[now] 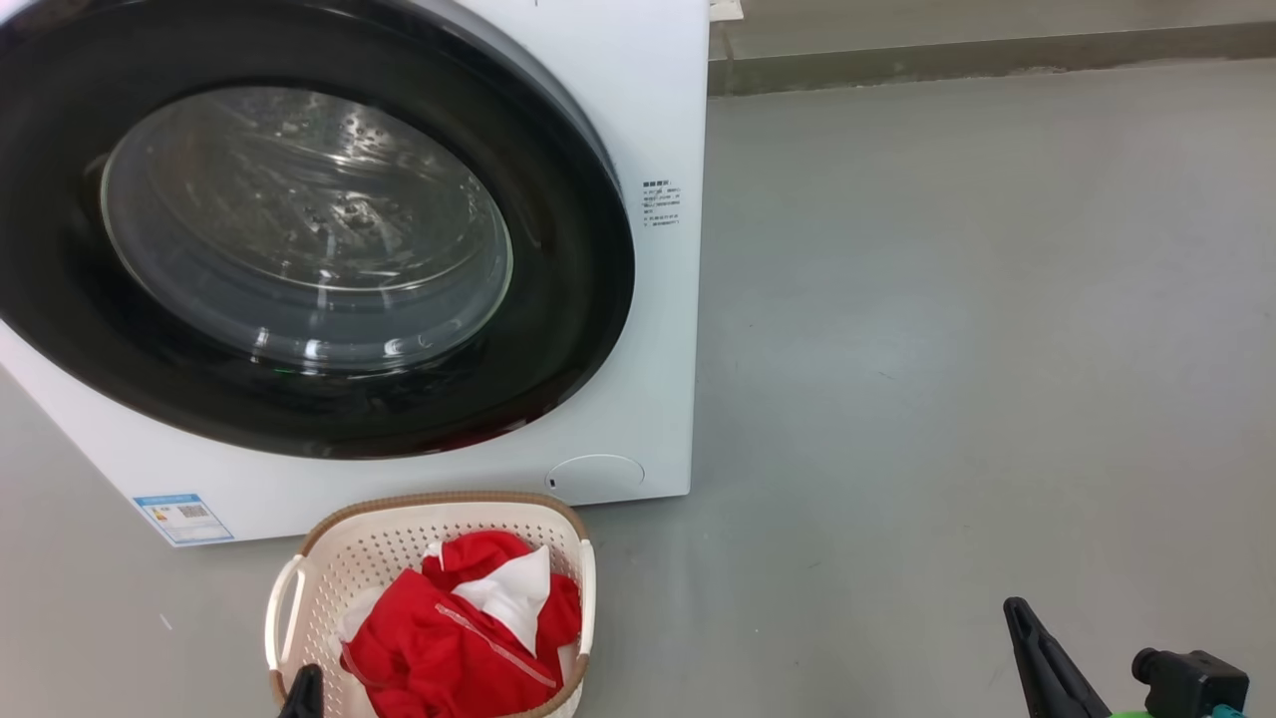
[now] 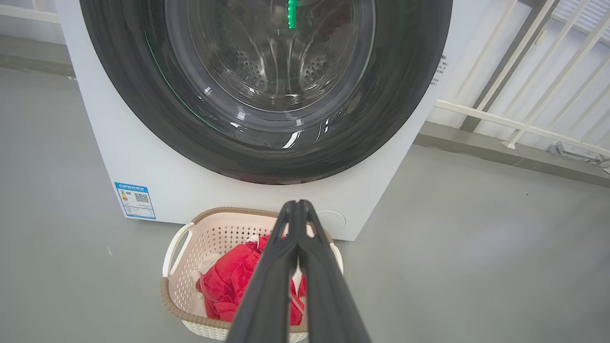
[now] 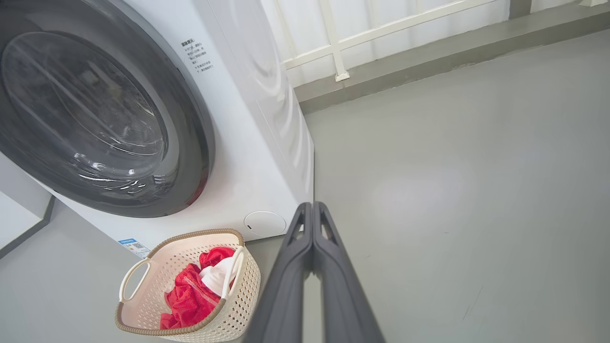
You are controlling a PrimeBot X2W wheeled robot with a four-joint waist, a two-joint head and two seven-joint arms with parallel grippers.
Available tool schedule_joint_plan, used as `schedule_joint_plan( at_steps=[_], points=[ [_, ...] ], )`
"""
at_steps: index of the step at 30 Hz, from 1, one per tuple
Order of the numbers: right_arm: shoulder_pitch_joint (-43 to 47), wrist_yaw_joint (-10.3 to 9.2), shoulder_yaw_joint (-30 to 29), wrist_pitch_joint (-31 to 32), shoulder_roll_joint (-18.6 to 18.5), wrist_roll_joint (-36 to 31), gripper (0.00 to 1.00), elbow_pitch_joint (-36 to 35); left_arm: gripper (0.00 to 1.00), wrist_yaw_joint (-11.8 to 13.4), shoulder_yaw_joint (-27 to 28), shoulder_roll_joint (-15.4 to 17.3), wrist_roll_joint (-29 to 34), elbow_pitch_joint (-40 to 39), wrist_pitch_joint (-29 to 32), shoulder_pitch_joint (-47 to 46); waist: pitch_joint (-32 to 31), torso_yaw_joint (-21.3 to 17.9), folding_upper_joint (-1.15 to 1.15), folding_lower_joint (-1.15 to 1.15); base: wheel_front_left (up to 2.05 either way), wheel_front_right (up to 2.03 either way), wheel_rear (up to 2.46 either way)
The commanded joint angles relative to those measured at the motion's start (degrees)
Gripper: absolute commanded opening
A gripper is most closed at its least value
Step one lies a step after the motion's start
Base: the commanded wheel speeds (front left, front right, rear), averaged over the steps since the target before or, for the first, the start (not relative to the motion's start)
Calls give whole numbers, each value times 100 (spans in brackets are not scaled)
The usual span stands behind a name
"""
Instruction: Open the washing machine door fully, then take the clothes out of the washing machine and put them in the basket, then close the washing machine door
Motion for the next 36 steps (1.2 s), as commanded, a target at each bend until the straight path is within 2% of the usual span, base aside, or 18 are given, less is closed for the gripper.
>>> schedule_joint_plan(
  at_steps=[1, 36],
  points=[
    [-90, -1, -44, 25, -36, 128, 0, -147, 0, -4, 26, 56, -159, -107, 27, -111, 6, 3, 0, 0, 0, 0, 0],
    [-434, -2, -294, 602, 61, 1963, 0, -265, 0, -17, 50, 96, -2397, -78, 594, -491, 43, 68, 0, -2, 0, 0, 0]
  ],
)
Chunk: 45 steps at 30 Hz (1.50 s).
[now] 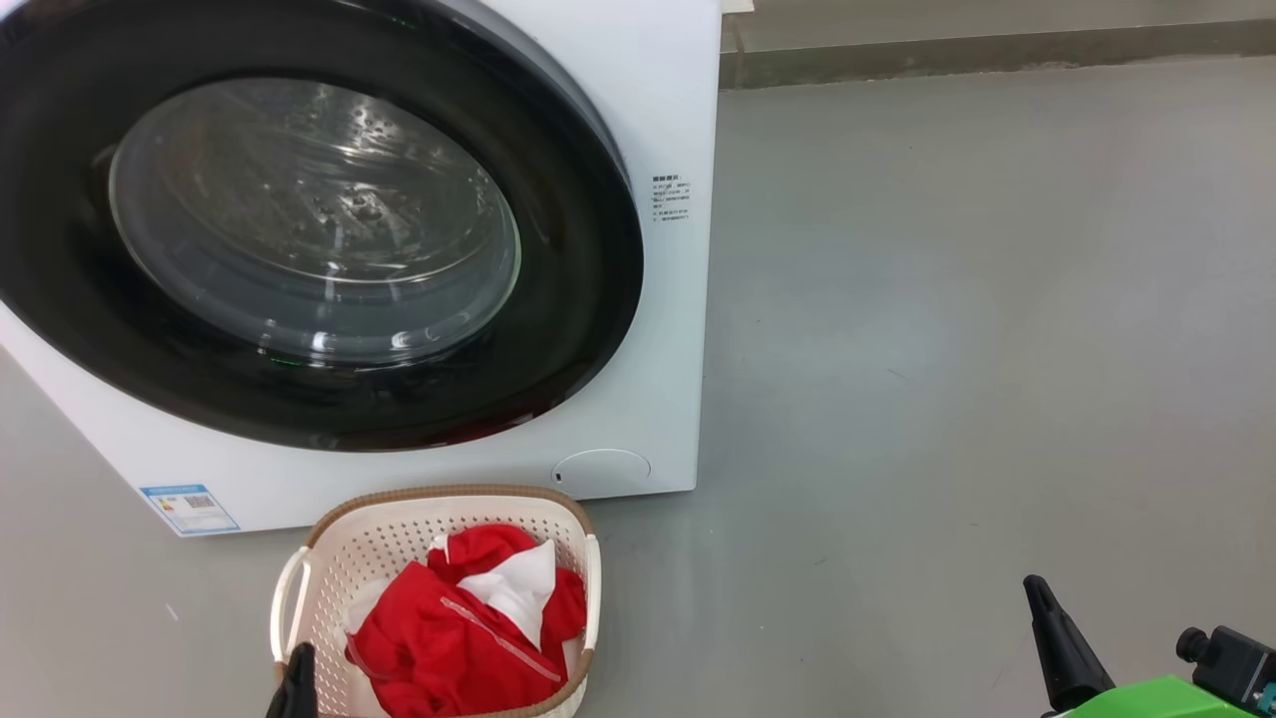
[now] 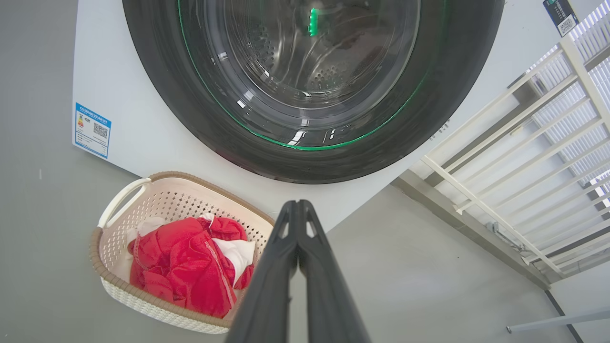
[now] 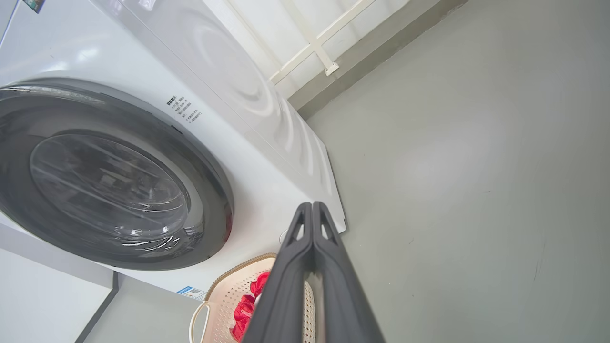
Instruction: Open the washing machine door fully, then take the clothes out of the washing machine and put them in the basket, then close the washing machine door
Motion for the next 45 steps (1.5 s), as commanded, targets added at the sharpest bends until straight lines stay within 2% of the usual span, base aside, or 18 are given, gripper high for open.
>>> schedule_joint_plan(
  at_steps=[1, 45],
  points=[
    [-282, -2, -49, 45, -45, 182, 0, -166, 0, -17, 59, 91, -223, -109, 57, -286, 2, 4, 0, -1, 0, 0, 0],
    [-697, -5, -377, 770, 90, 2417, 0, -316, 0, -33, 99, 140, -2970, -68, 765, -753, 41, 84, 0, -1, 0, 0, 0]
  ],
)
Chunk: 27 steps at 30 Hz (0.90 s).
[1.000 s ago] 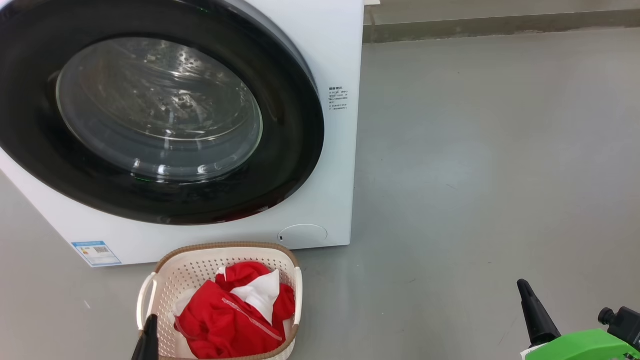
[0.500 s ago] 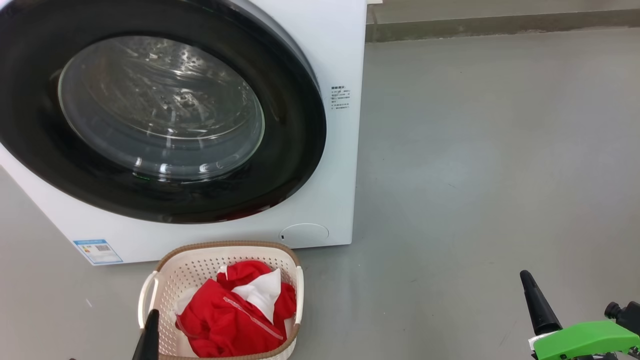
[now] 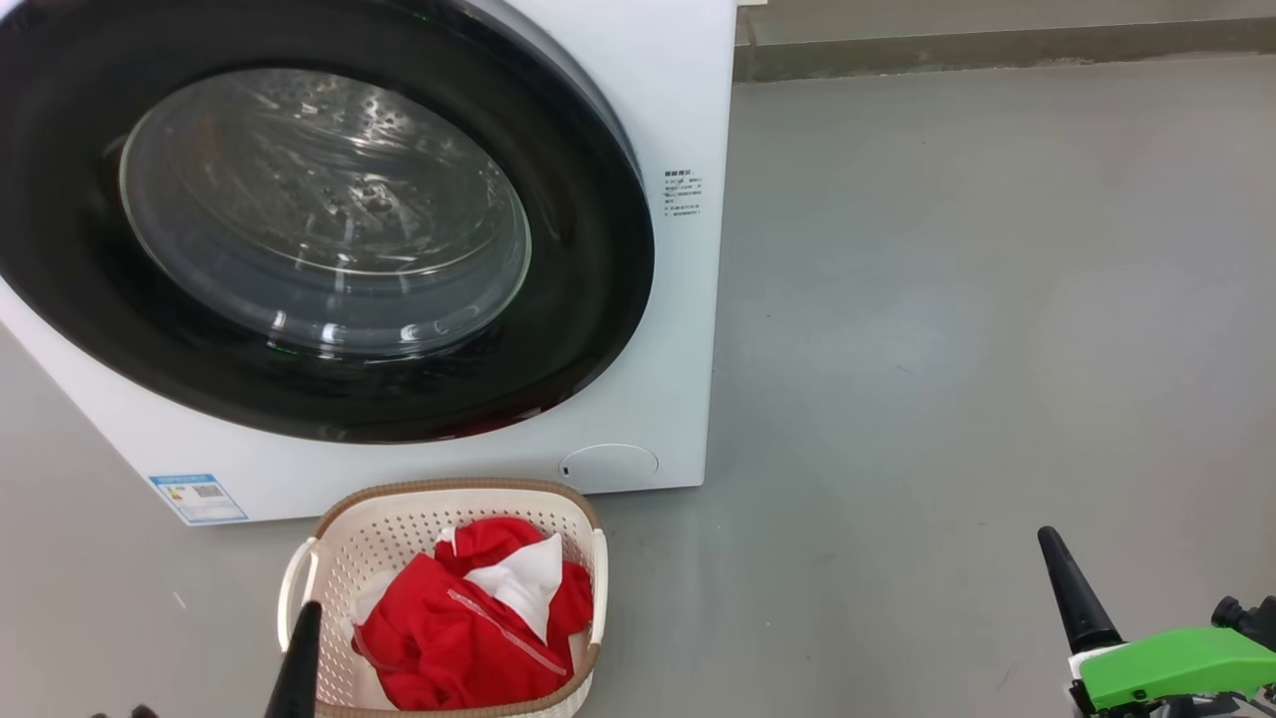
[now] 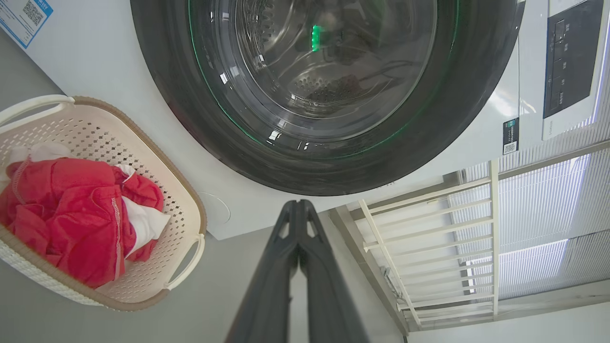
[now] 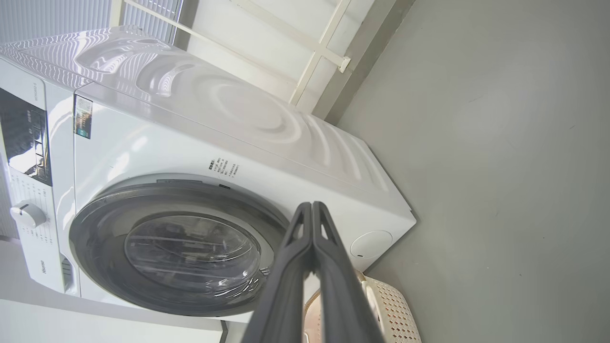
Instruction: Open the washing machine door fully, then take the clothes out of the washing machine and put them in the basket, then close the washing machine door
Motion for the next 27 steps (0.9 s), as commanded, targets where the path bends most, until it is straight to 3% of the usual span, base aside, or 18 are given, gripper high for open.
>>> schedule_joint_plan(
  at_steps=[1, 27],
  points=[
    [-342, -4, 33, 32, -59, 163, 0, -181, 0, -32, 110, 120, -128, -125, 30, -300, 1, 1, 0, 0, 0, 0, 0],
    [-593, -5, -170, 474, 26, 1511, 0, -271, 0, -42, 133, 150, -1789, -100, 457, -582, 24, 50, 0, 0, 0, 0, 0]
  ],
)
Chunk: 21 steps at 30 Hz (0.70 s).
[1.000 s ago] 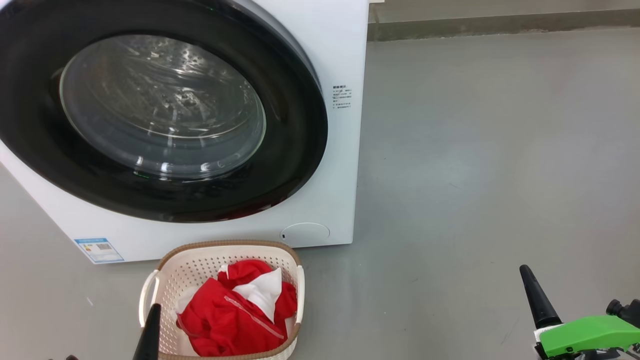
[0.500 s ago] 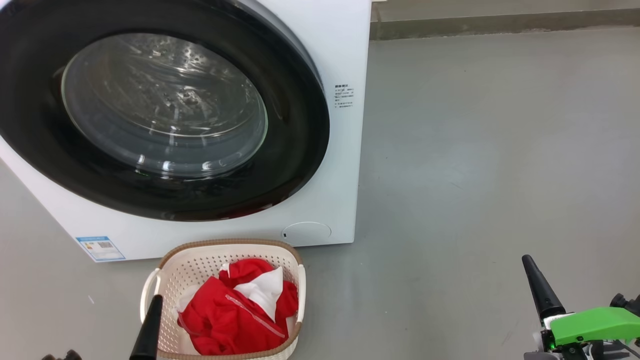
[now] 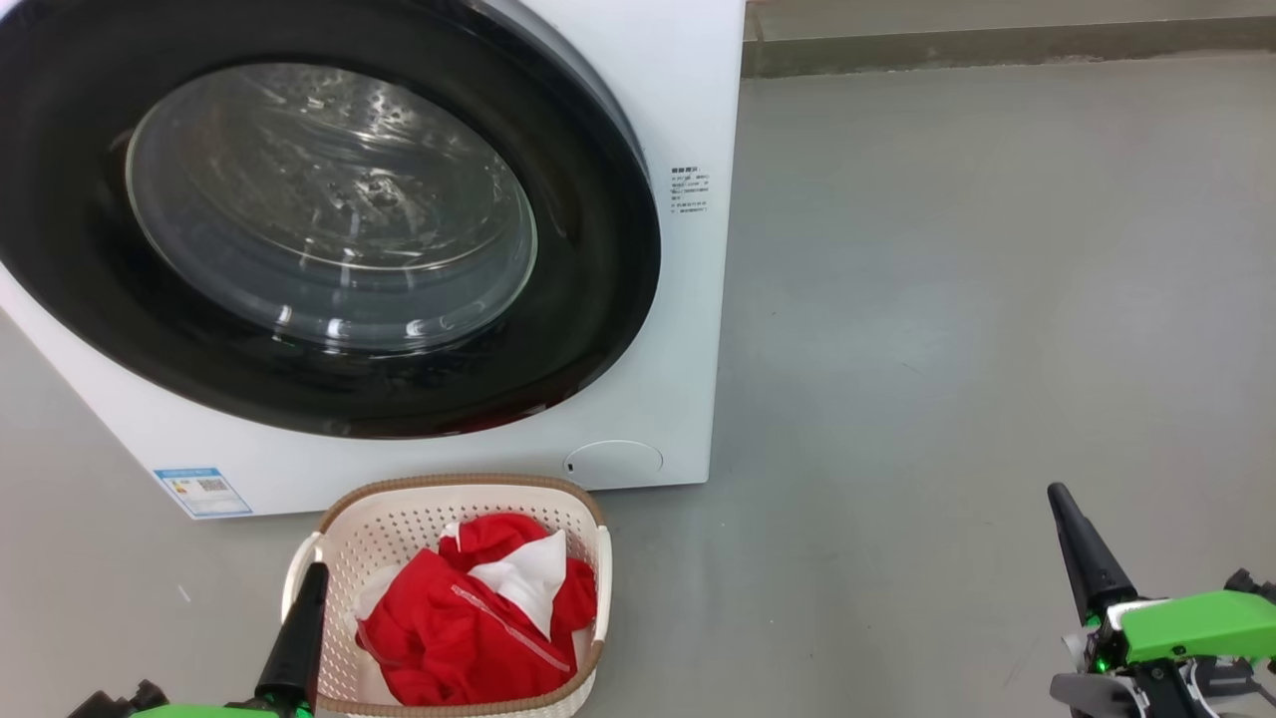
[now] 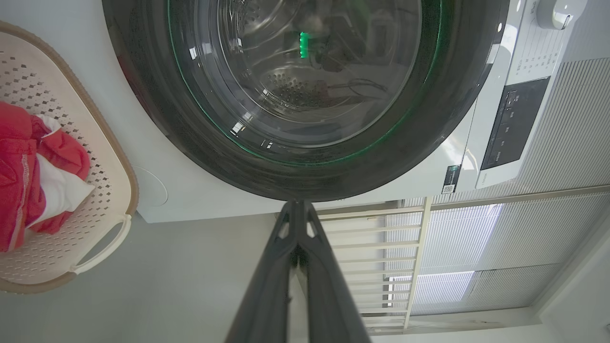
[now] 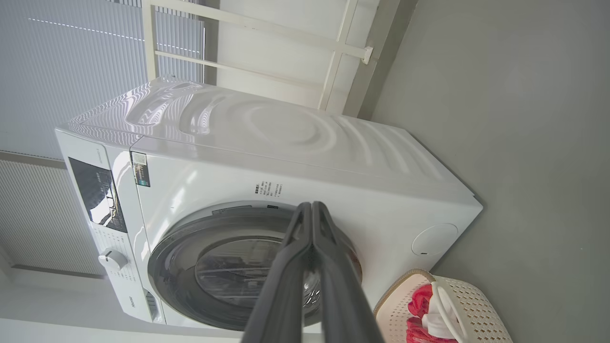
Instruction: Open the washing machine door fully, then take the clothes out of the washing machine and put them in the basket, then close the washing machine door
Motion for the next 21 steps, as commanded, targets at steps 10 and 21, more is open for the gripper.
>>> schedule_joint_plan(
  at_steps=[10, 21],
  points=[
    [-406, -3, 12, 214, 2, 596, 0, -223, 0, -42, 148, 141, -733, -114, 194, -343, 9, 18, 0, 0, 0, 0, 0],
    [-406, -3, 8, 217, 5, 593, 0, -223, 0, -42, 148, 141, -733, -114, 194, -343, 9, 18, 0, 0, 0, 0, 0]
  ],
)
